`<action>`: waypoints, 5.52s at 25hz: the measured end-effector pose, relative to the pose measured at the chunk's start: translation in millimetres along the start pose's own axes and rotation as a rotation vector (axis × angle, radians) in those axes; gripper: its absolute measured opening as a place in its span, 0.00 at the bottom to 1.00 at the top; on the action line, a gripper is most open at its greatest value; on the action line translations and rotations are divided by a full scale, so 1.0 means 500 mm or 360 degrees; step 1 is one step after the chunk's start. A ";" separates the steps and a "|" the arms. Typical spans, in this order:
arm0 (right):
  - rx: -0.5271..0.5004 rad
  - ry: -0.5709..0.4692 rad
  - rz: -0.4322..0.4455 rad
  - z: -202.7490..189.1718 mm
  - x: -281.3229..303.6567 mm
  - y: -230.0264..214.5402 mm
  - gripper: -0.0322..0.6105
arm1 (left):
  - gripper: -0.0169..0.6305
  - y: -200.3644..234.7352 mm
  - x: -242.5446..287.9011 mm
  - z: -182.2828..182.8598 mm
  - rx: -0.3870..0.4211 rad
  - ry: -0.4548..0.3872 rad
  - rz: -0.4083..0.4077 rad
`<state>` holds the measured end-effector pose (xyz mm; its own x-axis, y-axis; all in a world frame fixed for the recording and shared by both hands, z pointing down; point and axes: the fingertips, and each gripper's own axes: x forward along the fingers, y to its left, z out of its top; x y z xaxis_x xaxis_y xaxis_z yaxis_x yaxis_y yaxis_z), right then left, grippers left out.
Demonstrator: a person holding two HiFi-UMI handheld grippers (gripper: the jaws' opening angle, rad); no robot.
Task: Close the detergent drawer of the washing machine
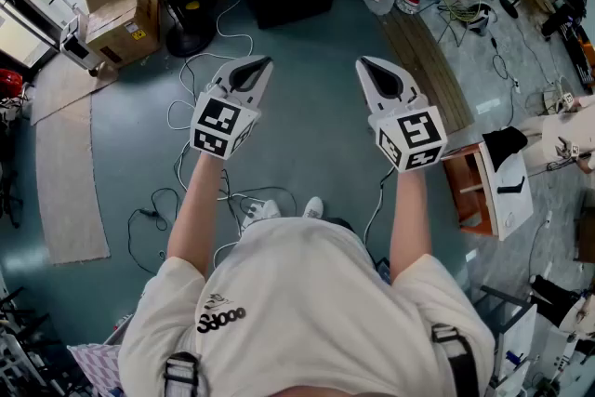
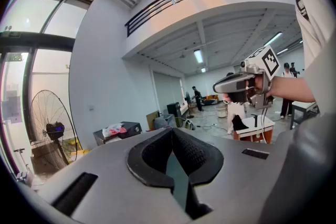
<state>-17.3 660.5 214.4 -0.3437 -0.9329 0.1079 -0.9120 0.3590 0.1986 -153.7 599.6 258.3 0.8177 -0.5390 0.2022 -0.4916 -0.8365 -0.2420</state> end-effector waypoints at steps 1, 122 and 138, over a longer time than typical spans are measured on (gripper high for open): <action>0.0004 -0.0008 -0.0002 0.000 -0.003 -0.007 0.04 | 0.05 -0.005 0.005 0.001 0.0006 0.0006 -0.0001; 0.0112 0.1026 0.0572 -0.768 1.437 -0.638 0.21 | 0.14 0.924 1.068 -0.748 -0.0691 0.0944 -0.0175; 0.0164 0.0962 0.0529 -0.749 1.498 -0.673 0.22 | 0.14 0.980 1.102 -0.738 -0.0798 0.0930 -0.0045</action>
<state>115.9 -147.9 593.0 -0.4505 -0.5828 0.6763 -0.8070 0.5899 -0.0292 -54.8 -143.7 601.4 0.6092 -0.3647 0.7041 -0.6640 -0.7200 0.2016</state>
